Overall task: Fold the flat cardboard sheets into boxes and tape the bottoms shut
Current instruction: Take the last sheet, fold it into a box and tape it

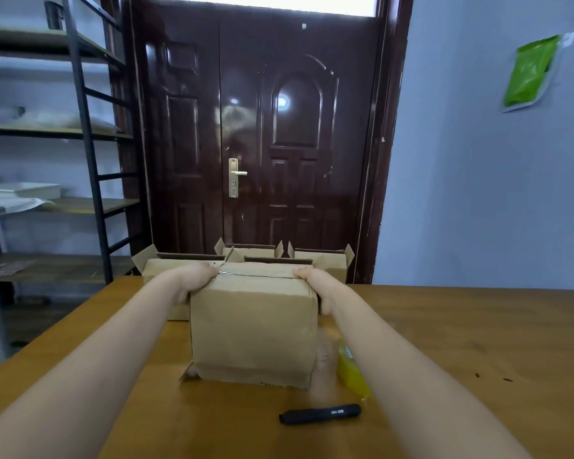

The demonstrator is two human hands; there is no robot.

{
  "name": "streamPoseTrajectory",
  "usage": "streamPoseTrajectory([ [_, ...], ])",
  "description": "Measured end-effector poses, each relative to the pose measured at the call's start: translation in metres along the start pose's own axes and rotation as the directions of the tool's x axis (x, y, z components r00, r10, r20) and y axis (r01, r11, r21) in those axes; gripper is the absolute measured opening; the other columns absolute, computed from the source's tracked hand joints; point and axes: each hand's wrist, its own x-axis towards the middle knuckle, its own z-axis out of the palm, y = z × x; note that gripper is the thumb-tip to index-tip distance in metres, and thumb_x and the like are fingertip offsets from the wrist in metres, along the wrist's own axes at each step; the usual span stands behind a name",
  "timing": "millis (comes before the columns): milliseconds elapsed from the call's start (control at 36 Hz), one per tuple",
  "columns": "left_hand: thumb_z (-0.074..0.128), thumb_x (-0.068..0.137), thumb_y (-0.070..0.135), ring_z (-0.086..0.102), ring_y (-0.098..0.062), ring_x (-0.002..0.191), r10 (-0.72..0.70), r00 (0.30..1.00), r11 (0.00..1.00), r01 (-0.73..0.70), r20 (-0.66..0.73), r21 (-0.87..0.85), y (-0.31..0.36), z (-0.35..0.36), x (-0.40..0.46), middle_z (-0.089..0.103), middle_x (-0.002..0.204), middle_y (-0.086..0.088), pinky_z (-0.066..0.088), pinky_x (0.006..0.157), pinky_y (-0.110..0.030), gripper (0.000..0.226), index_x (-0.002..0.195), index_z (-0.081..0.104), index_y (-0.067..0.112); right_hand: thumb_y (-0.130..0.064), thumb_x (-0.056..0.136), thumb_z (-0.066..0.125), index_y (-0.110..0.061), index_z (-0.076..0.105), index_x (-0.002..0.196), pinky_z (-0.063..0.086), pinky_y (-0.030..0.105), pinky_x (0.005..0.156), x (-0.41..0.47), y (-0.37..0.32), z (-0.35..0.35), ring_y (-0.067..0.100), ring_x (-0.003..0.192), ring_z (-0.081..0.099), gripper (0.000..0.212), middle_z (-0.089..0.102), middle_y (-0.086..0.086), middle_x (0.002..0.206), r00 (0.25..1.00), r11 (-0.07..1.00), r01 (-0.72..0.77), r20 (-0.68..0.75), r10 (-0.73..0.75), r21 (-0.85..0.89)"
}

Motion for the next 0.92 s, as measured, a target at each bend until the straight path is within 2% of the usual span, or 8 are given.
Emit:
streamPoseTrajectory([
  [250, 0.051, 0.093, 0.020, 0.051, -0.025, 0.076, 0.044, 0.992, 0.999, -0.044, -0.122, 0.008, 0.014, -0.002, -0.004, 0.055, 0.081, -0.011, 0.043, 0.071, -0.035, 0.012, 0.094, 0.055, 0.009, -0.033, 0.095, 0.052, -0.012, 0.059, 0.092, 0.051, 0.029, 0.060, -0.018, -0.012, -0.018, 0.019, 0.068, 0.062, 0.022, 0.066, 0.006, 0.080, 1.000, 1.000, -0.010, 0.022, 0.010, 0.020],
  [389, 0.047, 0.097, 0.037, 0.058, -0.031, 0.089, 0.115, 0.958, 0.991, -0.128, -0.261, -0.034, 0.039, -0.004, -0.008, 0.059, 0.101, -0.015, 0.049, 0.073, -0.039, 0.040, 0.120, 0.050, 0.004, -0.040, 0.096, 0.051, -0.012, 0.064, 0.090, 0.054, 0.028, 0.060, -0.034, -0.032, -0.035, 0.018, 0.066, 0.066, 0.031, 0.070, 0.005, 0.075, 0.992, 0.982, 0.106, 0.052, -0.115, 0.154],
  [472, 0.047, 0.095, 0.045, 0.059, -0.034, 0.102, 0.161, 0.933, 0.975, -0.200, -0.323, -0.093, 0.057, -0.007, -0.009, 0.061, 0.112, -0.015, 0.050, 0.086, -0.042, 0.055, 0.129, 0.048, 0.002, -0.048, 0.096, 0.047, -0.015, 0.066, 0.100, 0.054, 0.027, 0.057, -0.043, -0.045, -0.045, 0.019, 0.070, 0.069, 0.039, 0.071, 0.005, 0.083, 0.968, 0.954, 0.247, 0.012, -0.252, 0.170],
  [556, 0.044, 0.093, 0.054, 0.053, -0.031, 0.114, 0.211, 0.904, 0.949, -0.280, -0.372, -0.143, 0.073, -0.007, -0.011, 0.054, 0.130, -0.011, 0.042, 0.093, -0.038, 0.067, 0.138, 0.041, 0.005, -0.053, 0.097, 0.039, -0.020, 0.068, 0.092, 0.053, 0.029, 0.061, -0.055, -0.058, -0.055, 0.018, 0.074, 0.069, 0.044, 0.072, 0.002, 0.081, 0.922, 0.899, 0.384, -0.036, -0.385, 0.213],
  [667, 0.044, 0.086, 0.056, 0.060, -0.028, 0.092, 0.303, 0.871, 0.882, -0.410, -0.388, -0.231, 0.093, 0.000, -0.028, 0.064, 0.097, -0.006, 0.047, 0.082, -0.041, 0.051, 0.103, 0.063, 0.011, -0.053, 0.098, 0.037, -0.027, 0.069, 0.099, 0.055, 0.029, 0.063, -0.065, -0.069, -0.067, 0.015, 0.080, 0.070, 0.041, 0.072, -0.003, 0.088, 0.850, 0.817, 0.524, -0.082, -0.521, 0.241],
  [750, 0.044, 0.071, 0.051, 0.056, -0.027, 0.078, 0.368, 0.832, 0.829, -0.496, -0.416, -0.260, 0.099, 0.005, -0.034, 0.058, 0.074, -0.001, 0.046, 0.075, -0.042, 0.034, 0.071, 0.055, 0.019, -0.055, 0.096, 0.037, -0.027, 0.066, 0.112, 0.057, 0.034, 0.073, -0.072, -0.073, -0.069, 0.020, 0.089, 0.068, 0.043, 0.071, -0.001, 0.098, 0.835, 0.815, 0.549, -0.085, -0.543, 0.188],
  [833, 0.048, 0.081, 0.041, 0.052, -0.020, 0.075, 0.440, 0.780, 0.761, -0.587, -0.445, -0.277, 0.102, 0.015, -0.039, 0.056, 0.075, 0.001, 0.041, 0.070, -0.036, 0.024, 0.074, 0.054, 0.019, -0.063, 0.095, 0.028, -0.018, 0.066, 0.111, 0.055, 0.036, 0.079, -0.072, -0.076, -0.075, 0.023, 0.093, 0.068, 0.061, 0.071, 0.004, 0.100, 0.827, 0.819, 0.562, -0.070, -0.558, 0.112],
  [917, 0.047, 0.093, 0.024, 0.056, -0.011, 0.082, 0.533, 0.706, 0.678, -0.686, -0.466, -0.264, 0.100, 0.030, -0.037, 0.062, 0.091, 0.002, 0.046, 0.074, -0.029, 0.015, 0.098, 0.061, 0.019, -0.064, 0.095, 0.014, -0.033, 0.064, 0.097, 0.052, 0.029, 0.075, -0.073, -0.077, -0.082, 0.012, 0.088, 0.065, 0.058, 0.069, -0.006, 0.091, 0.812, 0.810, 0.583, -0.071, -0.579, 0.062],
])
